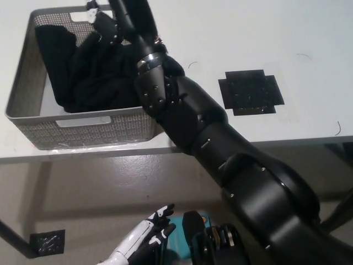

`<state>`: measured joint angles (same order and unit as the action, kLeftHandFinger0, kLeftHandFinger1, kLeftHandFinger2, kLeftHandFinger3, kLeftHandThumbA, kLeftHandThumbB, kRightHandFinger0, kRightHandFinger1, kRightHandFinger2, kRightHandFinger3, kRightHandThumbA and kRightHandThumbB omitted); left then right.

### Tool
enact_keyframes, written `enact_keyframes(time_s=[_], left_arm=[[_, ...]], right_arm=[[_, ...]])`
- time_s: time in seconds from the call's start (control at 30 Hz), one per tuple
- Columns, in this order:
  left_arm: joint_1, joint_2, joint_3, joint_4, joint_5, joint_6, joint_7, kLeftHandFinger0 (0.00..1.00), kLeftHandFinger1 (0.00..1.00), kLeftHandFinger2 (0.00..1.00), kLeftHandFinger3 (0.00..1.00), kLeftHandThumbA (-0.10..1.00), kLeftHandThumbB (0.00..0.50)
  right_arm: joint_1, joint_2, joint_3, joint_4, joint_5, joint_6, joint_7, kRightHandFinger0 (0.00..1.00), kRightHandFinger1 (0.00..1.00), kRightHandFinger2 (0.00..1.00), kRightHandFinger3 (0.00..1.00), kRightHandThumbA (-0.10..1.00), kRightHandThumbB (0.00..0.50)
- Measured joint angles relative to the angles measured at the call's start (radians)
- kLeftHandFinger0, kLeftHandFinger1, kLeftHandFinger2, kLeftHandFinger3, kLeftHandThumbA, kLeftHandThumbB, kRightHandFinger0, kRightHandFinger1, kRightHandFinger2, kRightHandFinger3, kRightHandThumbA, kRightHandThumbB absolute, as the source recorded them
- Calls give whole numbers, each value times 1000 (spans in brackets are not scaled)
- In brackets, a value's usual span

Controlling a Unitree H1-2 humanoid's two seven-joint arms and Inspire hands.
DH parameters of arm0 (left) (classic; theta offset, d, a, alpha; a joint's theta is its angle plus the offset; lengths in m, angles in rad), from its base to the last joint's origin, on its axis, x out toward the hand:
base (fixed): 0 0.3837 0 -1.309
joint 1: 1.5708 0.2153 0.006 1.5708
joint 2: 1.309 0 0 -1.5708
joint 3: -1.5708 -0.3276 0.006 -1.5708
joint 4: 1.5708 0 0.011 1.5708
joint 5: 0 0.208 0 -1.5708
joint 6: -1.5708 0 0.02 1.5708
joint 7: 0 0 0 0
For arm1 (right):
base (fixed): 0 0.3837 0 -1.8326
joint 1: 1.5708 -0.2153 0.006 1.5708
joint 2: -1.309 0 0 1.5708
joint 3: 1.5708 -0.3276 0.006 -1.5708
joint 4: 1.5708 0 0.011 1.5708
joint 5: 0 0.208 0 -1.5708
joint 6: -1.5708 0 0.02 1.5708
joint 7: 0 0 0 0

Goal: Use the right hand to pick up a t shirt on the right hand side and place it into a contianer on the left side

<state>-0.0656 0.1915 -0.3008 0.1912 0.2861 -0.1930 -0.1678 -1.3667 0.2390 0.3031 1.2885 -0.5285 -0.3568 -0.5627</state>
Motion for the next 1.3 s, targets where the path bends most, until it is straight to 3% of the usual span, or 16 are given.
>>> enact_keyframes(time_s=[0.07, 0.2, 0.43, 0.5, 0.6, 0.63, 0.8, 0.83, 1.07, 1.13, 1.3], left_arm=[[3, 2, 2, -4, 0, 4, -1, 869, 939, 1000, 1000, 1000, 462], [9, 4, 11, -6, 0, 8, -1, 853, 904, 1000, 1000, 1000, 429], [14, 6, 29, 8, 2, 6, 1, 846, 884, 1000, 1000, 1000, 466], [16, 6, 30, 12, 3, 6, 1, 891, 915, 1000, 1000, 1000, 466], [22, 8, 37, 13, 1, 6, 1, 930, 926, 1000, 1000, 1000, 455], [25, 10, 39, 13, 1, 6, 1, 919, 921, 1000, 1000, 1000, 441], [47, 17, 56, 14, -2, 6, 1, 843, 900, 1000, 1000, 1000, 469], [51, 18, 61, 15, -2, 6, 1, 832, 887, 1000, 1000, 1000, 441], [78, 19, 97, 29, -3, 5, 3, 763, 838, 1000, 1000, 1000, 405], [87, 19, 105, 42, -4, 2, 5, 738, 835, 1000, 1000, 1000, 419], [116, 18, 138, 61, -7, -17, 16, 778, 864, 1000, 1000, 1000, 459]], right_arm=[[-5, -1, 46, 0, -17, 43, 25, 1000, 1000, 1000, 1000, 1000, 500], [-4, -9, 109, -11, -41, 121, 84, 1000, 1000, 1000, 1000, 1000, 500], [124, -115, 164, -282, -76, 258, 211, 1000, 1000, 1000, 1000, 1000, 500], [193, -153, 166, -373, -82, 274, 231, 1000, 1000, 1000, 1000, 1000, 500], [306, -216, 166, -489, -88, 292, 254, 1000, 1000, 1000, 1000, 1000, 500], [350, -244, 163, -532, -89, 295, 258, 1000, 1000, 1000, 1000, 1000, 500], [565, -371, 139, -721, -89, 305, 274, 1000, 1000, 1000, 1000, 1000, 487], [602, -391, 131, -760, -89, 307, 276, 1000, 1000, 1000, 1000, 1000, 483], [883, -508, 65, -1021, -87, 318, 293, 1000, 1000, 1000, 1000, 1000, 441], [957, -526, 45, -1092, -85, 319, 297, 1000, 1000, 1000, 1000, 1000, 444], [1169, -572, -28, -1277, -71, 309, 298, 1000, 1000, 1000, 1000, 1000, 388]])
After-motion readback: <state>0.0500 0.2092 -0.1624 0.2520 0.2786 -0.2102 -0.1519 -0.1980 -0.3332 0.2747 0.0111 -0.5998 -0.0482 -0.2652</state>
